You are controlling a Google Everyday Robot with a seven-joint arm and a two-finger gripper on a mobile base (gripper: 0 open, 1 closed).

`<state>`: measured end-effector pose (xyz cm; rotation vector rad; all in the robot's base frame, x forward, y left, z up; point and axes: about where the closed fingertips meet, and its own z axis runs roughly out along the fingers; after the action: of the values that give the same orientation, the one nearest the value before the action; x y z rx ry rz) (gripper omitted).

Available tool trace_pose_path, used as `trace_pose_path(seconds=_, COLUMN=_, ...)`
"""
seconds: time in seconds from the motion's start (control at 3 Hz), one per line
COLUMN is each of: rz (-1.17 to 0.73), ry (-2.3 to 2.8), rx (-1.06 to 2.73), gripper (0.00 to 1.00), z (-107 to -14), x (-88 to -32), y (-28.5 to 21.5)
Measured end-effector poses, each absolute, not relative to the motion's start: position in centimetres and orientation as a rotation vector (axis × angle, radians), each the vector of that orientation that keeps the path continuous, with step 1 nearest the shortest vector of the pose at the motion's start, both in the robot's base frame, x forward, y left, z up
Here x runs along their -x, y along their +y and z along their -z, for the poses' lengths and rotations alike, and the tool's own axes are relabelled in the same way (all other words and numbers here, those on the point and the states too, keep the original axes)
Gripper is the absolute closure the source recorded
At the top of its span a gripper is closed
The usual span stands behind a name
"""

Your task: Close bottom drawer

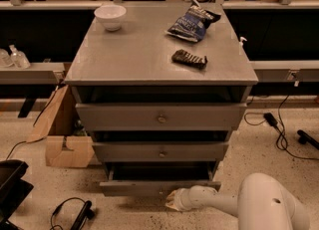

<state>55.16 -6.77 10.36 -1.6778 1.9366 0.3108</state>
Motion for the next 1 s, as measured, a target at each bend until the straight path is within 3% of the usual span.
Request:
trace_pose_path(seconds=0.33, rz=-0.314, ry=1.936, rx=1.679, gripper=0.88, z=-10.3, x=-55.0, y=-6.6)
trace_pose_path(seconds=0.67, rz=-0.312, ry=1.935, rx=1.685, gripper=1.00, z=-10.2, x=-55.2, y=-6.6)
trace_pose_path(seconds=1.0, rz=-0.274, ry=1.920, rx=1.722, gripper=1.00, z=-10.4, x=-57.5, y=-6.9)
